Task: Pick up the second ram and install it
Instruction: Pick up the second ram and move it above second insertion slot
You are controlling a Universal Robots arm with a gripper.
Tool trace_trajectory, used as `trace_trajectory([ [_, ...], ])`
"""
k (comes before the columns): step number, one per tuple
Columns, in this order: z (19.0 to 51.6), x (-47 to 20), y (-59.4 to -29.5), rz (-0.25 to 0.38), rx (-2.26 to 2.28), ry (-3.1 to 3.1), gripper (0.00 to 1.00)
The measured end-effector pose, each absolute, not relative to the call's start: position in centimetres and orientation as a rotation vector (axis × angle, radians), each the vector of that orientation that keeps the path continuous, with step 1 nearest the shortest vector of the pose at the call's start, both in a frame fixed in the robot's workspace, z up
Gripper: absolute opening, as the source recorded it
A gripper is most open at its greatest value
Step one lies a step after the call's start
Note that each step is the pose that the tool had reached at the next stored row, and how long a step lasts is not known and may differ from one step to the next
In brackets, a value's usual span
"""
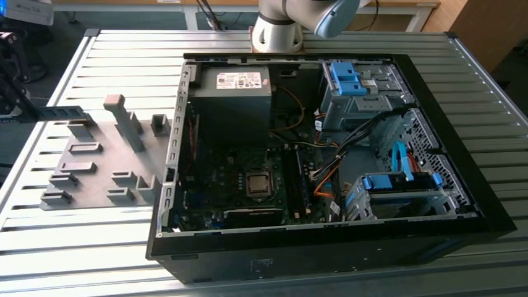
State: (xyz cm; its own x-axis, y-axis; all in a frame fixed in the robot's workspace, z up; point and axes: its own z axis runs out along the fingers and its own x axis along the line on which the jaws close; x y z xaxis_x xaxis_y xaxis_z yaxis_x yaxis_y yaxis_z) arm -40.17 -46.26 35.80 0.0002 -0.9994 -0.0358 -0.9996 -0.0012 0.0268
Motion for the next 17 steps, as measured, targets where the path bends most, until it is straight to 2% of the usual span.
trace_trajectory([
  [17, 36.65, -40.17, -46.26, 0.069, -2.217, 2.216, 0.14],
])
